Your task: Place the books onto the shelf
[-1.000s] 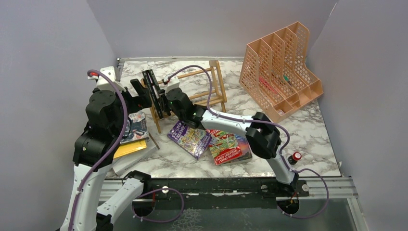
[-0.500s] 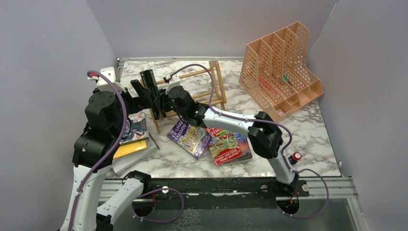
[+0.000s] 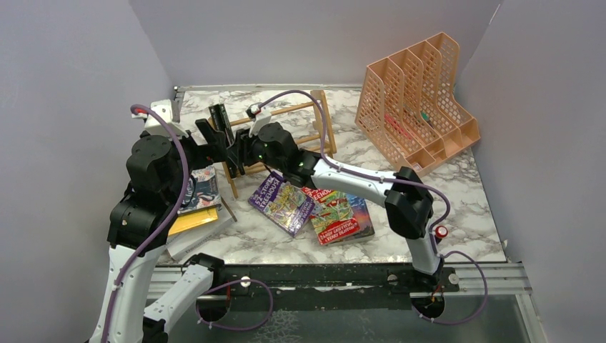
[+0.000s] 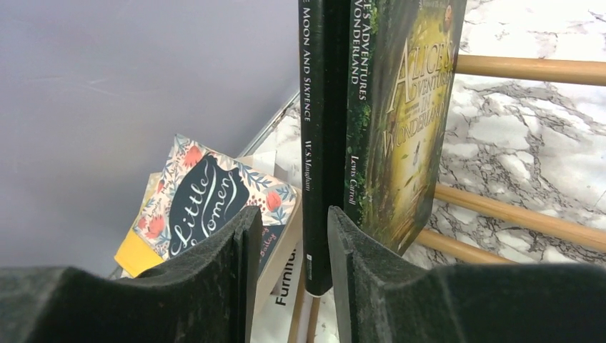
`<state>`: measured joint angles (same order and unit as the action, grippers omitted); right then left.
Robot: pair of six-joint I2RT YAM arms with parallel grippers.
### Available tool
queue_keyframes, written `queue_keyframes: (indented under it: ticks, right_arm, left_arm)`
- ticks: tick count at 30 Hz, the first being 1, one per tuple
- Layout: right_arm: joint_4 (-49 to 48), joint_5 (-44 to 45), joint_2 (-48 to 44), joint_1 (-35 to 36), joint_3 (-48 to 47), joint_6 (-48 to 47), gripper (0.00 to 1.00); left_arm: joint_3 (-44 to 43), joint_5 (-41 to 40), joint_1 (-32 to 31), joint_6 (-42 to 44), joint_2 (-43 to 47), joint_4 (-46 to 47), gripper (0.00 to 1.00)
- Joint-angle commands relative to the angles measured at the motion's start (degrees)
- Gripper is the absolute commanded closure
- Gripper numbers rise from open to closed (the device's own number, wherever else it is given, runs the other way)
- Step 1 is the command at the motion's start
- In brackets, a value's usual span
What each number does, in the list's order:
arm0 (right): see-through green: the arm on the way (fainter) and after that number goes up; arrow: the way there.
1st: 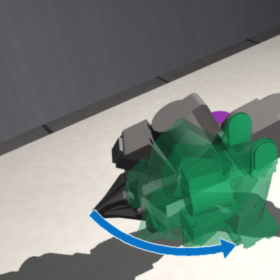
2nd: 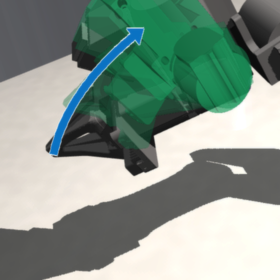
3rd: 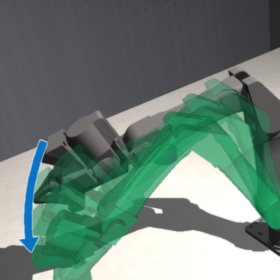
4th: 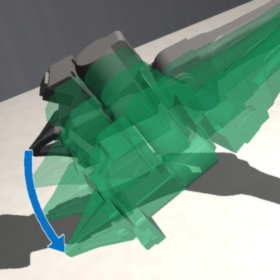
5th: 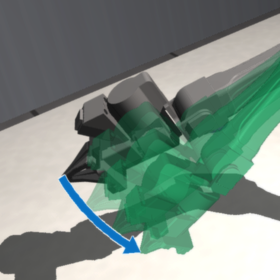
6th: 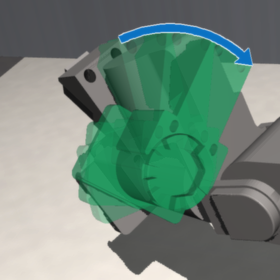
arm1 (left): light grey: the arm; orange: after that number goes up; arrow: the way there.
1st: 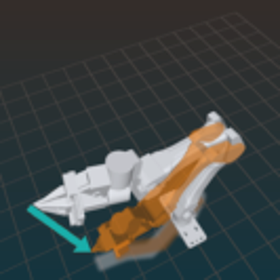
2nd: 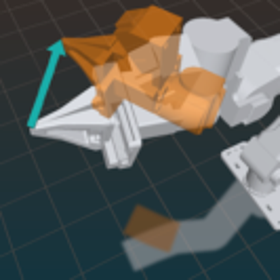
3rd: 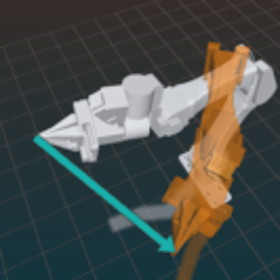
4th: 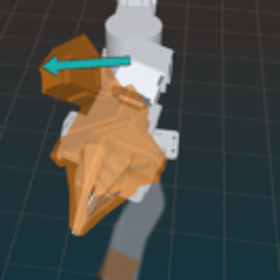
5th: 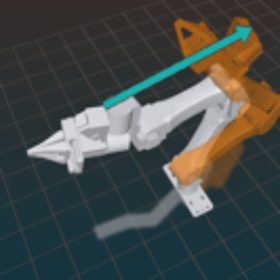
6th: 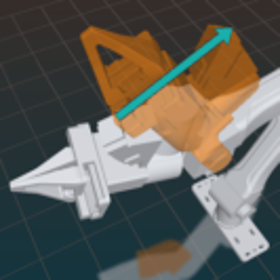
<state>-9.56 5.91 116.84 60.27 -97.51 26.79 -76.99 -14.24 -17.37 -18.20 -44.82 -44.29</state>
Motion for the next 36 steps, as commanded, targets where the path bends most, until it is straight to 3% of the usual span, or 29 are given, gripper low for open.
queue_keyframes:
  ticks: [1,8,14,23,28,33,36]
  right_arm:
    - [0.32,-1.41,-1.46,-0.57,0.75,0.90,0.54]
    - [3.61,0.00,-4.71,-0.83,2.71,0.81,0.46]
    - [10.19,1.31,-11.96,-1.99,9.77,0.02,0.40]
    - [21.03,9.35,-26.74,-9.88,21.02,-3.80,0.30]
    - [26.16,13.66,-31.81,-14.66,24.50,-2.39,0.26]
    - [25.63,10.64,-32.85,-18.98,27.40,-1.52,0.26]
    - [25.25,8.51,-31.45,-20.55,27.38,-1.47,0.26]
  left_arm:
    - [0.50,2.35,0.14,-0.66,0.31,-0.06,0.04]
    - [1.21,3.16,0.14,-0.27,0.63,-0.56,0.04]
    - [4.57,4.46,0.14,-0.29,1.54,-1.67,0.04]
    - [13.94,4.41,0.14,-3.24,0.74,-1.60,0.06]
    - [18.75,-8.76,0.14,-6.67,-2.43,-3.33,0.32]
    - [21.95,-7.75,0.27,-7.64,-5.60,0.57,0.40]
    - [22.76,-7.87,0.89,-7.16,-7.53,3.77,0.51]
